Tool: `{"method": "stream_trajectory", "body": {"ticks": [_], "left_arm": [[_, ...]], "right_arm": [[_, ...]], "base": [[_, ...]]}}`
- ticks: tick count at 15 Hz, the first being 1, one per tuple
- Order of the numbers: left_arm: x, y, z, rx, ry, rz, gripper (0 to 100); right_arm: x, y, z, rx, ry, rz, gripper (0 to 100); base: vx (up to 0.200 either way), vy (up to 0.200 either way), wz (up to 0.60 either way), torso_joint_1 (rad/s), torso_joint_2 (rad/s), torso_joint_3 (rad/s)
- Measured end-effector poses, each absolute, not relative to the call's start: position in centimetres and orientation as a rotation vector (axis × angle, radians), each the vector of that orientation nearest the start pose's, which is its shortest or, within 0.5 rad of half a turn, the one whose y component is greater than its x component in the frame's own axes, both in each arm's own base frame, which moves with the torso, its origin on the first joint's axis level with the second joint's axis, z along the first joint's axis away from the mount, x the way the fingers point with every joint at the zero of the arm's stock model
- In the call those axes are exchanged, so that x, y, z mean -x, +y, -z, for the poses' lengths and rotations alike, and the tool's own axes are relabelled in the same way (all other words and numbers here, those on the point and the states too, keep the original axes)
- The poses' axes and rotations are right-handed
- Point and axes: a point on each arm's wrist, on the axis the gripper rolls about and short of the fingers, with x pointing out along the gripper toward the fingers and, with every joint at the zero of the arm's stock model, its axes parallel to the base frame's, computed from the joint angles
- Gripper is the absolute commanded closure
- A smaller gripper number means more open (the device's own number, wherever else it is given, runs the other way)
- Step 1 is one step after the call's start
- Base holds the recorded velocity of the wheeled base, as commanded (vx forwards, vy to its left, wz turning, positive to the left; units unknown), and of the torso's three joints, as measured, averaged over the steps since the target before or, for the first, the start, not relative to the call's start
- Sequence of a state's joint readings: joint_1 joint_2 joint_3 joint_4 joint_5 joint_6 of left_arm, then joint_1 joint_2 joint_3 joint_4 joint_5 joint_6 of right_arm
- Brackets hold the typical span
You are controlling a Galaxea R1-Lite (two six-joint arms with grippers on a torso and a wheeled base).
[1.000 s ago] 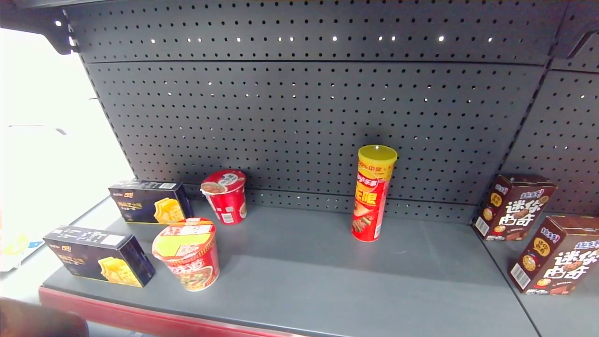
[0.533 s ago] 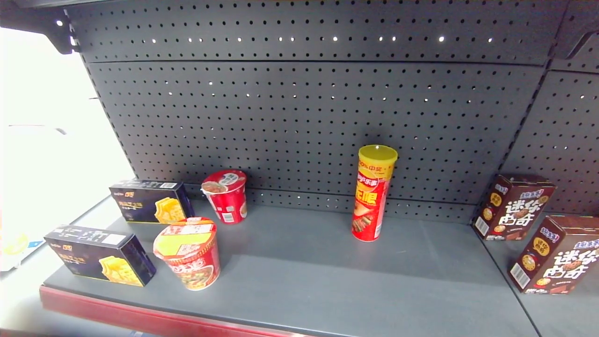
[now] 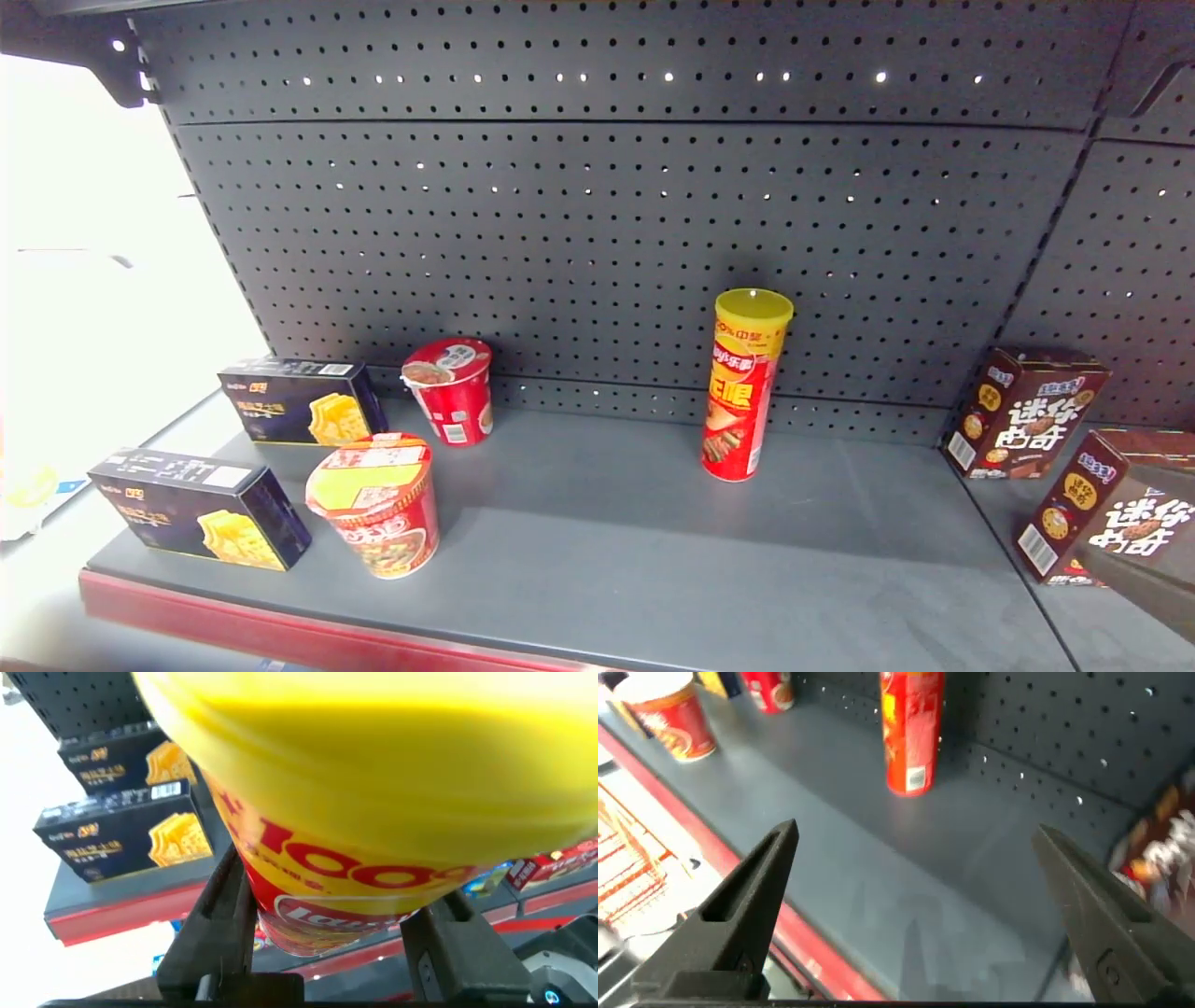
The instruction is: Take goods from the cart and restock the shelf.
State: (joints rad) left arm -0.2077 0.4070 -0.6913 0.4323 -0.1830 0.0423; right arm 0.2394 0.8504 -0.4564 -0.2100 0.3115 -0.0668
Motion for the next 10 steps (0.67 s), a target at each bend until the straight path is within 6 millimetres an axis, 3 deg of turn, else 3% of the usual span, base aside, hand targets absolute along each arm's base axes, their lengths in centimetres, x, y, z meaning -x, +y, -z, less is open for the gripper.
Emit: {"method": "stream_trajectory", "body": {"ticks": [5, 10], "left_arm": [[2.7, 0.2, -21.6, 0.005, 0.176, 0.390, 100], [3.2, 0.3, -21.6, 0.008, 0.154, 0.389, 100]], "right_arm": [[-15.4, 4.6, -20.7, 0.052, 0.149, -0.569, 0], [-21.6, 6.3, -19.4, 0.038, 0.160, -0.721, 0]], "base": [[0.000, 0.000, 0.00, 0.000, 0.00, 0.000], [0.000, 0.000, 0.00, 0.000, 0.00, 0.000]]}}
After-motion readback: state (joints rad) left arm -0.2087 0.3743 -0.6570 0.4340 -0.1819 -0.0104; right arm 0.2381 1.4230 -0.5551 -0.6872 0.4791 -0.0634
